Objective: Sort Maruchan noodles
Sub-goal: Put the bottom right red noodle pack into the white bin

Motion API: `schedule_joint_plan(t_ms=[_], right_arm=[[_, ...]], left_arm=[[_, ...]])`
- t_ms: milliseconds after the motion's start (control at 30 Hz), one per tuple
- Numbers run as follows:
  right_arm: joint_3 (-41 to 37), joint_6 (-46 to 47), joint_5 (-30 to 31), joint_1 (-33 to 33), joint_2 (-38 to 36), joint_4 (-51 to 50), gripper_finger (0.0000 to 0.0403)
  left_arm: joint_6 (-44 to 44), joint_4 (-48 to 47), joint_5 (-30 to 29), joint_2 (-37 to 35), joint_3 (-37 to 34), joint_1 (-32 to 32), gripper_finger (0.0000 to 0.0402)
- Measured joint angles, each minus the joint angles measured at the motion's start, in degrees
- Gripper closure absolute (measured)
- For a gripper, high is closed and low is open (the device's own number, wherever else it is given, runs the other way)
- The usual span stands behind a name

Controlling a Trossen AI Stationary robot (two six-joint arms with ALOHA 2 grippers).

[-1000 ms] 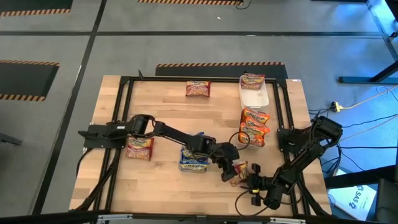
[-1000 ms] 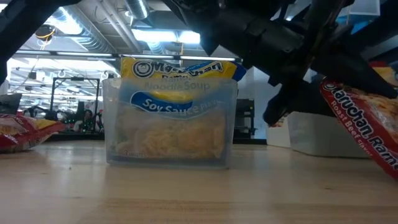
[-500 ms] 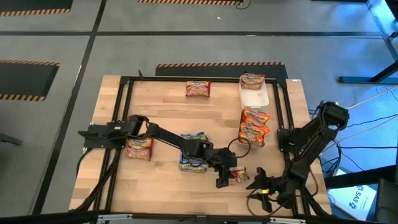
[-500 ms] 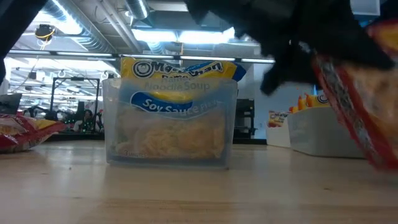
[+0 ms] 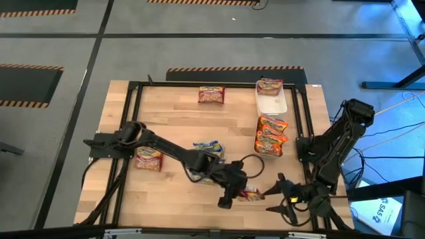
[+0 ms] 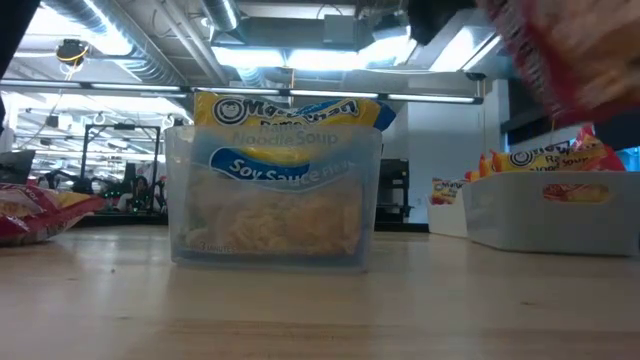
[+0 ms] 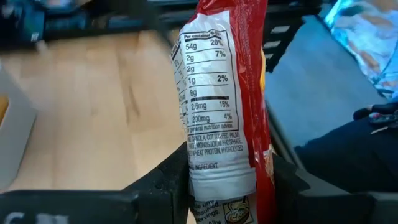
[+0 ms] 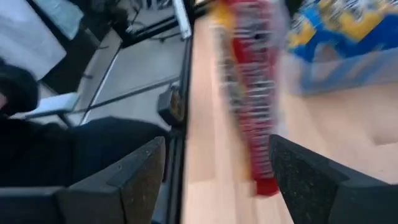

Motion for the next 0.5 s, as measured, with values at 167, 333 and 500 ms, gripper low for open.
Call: schedule_joint_plan(t_ms=[167,333,500], right_arm=[[0.0,-1.0,5.4,-1.6,0.4,-0.1,0.0133],[0.0,-3.8,1.4,-7.1,3.2,4.0,0.0134],[0.0,-10.1,-3.0,-10.7,5.0,7.8,0.0134]], left_arm=[[0.7,1.1,-0.4,-0.2,0.0,-0.8,0.0269],[-0.9,2.4,-2.4,-0.2,0.0,0.0,0.0269],[-3.3,1.9,-2.7,-0.2,0.0,0.8,0.0269]])
